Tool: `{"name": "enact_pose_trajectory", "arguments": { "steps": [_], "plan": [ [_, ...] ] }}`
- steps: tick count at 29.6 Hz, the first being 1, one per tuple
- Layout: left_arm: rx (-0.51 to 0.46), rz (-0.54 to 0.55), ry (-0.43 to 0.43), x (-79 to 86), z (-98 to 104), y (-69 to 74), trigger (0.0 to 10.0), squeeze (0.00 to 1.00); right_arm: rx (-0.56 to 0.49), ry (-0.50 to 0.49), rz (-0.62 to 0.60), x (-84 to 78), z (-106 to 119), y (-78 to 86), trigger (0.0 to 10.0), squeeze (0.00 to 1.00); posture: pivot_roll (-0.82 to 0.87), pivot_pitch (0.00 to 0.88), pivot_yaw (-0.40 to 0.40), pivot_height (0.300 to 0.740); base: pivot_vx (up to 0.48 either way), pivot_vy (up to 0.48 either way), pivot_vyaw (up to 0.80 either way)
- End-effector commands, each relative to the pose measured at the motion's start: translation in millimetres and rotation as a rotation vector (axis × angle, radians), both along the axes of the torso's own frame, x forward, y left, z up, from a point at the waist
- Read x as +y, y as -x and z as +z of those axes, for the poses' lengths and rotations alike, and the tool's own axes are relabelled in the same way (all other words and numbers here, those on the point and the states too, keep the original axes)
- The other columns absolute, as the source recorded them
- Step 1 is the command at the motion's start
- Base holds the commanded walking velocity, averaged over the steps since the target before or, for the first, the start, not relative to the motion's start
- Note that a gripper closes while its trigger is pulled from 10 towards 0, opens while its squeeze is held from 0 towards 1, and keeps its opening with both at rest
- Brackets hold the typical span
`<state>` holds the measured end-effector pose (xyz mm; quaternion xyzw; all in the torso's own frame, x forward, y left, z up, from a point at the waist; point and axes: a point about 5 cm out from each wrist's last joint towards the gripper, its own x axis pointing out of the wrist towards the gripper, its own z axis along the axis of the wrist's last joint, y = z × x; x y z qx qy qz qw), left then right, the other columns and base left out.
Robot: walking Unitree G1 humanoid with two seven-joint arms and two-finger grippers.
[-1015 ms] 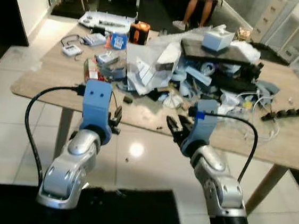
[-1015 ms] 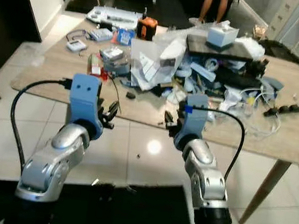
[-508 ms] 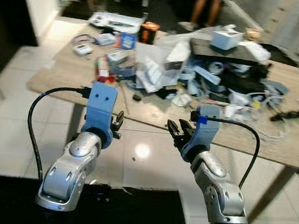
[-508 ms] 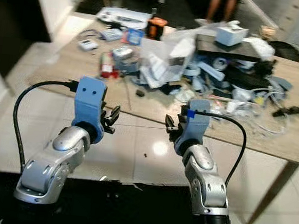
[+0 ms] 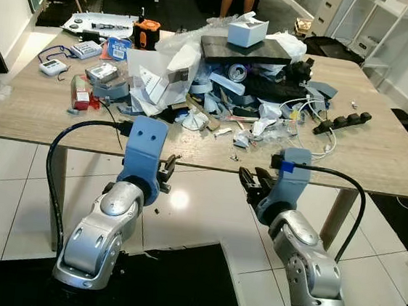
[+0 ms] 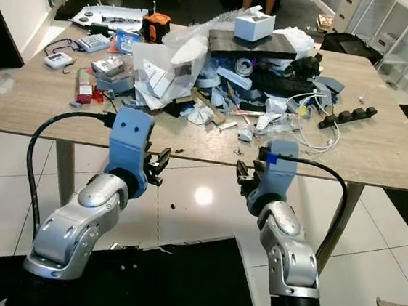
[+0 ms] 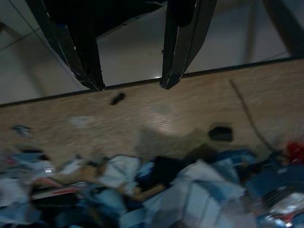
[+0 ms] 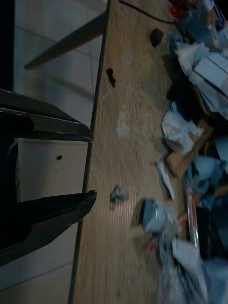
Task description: Picking trash to rubbish bin
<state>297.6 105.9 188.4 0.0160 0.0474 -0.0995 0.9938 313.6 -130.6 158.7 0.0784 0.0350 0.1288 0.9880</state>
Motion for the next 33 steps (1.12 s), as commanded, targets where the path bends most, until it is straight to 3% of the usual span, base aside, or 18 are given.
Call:
{"name": "enact_pose_trajectory", "arguments": {
  "steps": [1,16,22,33],
  "plan": [
    [0.028,0.012,-0.006,0.5,-5,1.3,10.0,0.00,-0.004,-0.001,0.005,1.1,3,0.7,10.0,0.00,0.02,0.125,-0.041,0.740,0.000,0.000,0.00],
    [-0.011,0.008,0.030,2.6,-3,1.8,10.0,0.00,-0.014,0.008,-0.084,-13.2,-1,1.4,10.0,0.00,0.02,0.109,-0.030,0.740,0.000,0.000,0.00],
    [-0.024,0.013,0.005,2.7,-5,1.2,10.0,0.00,0.030,0.048,-0.195,-38.9,-17,9.4,10.0,0.00,0.01,0.099,-0.035,0.740,0.000,0.000,0.00],
    [0.002,0.040,-0.030,3.0,-14,-1.8,10.0,0.00,0.054,0.078,-0.169,-34.3,-20,9.1,10.0,0.00,-0.01,0.093,-0.040,0.740,0.000,0.000,0.00]
  ]
}}
